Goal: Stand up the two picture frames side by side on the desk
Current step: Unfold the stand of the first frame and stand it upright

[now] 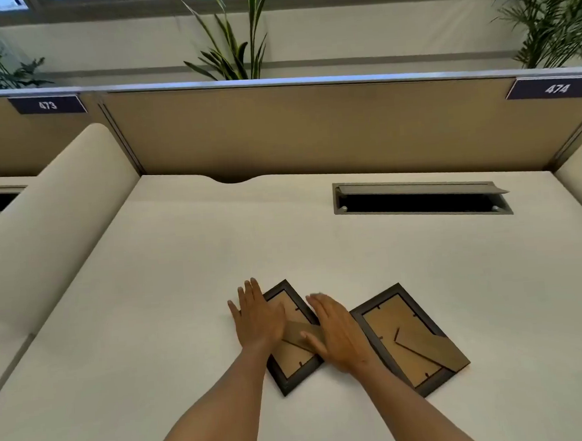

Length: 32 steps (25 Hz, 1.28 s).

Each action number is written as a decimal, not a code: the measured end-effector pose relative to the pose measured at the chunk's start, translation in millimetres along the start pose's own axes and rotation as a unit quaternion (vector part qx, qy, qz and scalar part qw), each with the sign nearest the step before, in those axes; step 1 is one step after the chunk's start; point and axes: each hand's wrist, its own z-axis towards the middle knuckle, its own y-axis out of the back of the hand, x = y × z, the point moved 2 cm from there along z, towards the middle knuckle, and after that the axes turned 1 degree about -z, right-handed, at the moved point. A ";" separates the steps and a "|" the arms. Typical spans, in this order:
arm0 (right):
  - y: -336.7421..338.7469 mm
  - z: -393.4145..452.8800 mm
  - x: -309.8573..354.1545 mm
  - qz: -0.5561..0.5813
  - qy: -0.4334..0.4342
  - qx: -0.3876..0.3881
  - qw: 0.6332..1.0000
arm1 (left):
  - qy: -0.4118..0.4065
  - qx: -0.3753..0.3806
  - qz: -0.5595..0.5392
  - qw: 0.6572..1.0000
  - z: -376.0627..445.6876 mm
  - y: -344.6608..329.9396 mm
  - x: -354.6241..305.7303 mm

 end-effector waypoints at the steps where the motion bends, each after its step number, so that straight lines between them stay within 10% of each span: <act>1: -3.8 -4.2 1.1 -0.020 0.016 0.001 1.000 | 0.020 0.000 0.006 1.000 -0.1 1.3 1.4; 20: -19.8 -12.2 9.9 -0.152 0.083 0.002 0.985 | 0.203 0.074 -0.119 0.969 23.1 28.4 14.0; 24: -8.9 -6.1 -0.1 -0.139 0.099 0.004 0.985 | 0.268 0.041 -0.373 0.887 32.3 46.8 34.1; 32: 19.1 21.4 9.0 0.000 0.073 -0.019 0.997 | 0.200 0.211 -0.657 0.695 37.3 53.0 34.7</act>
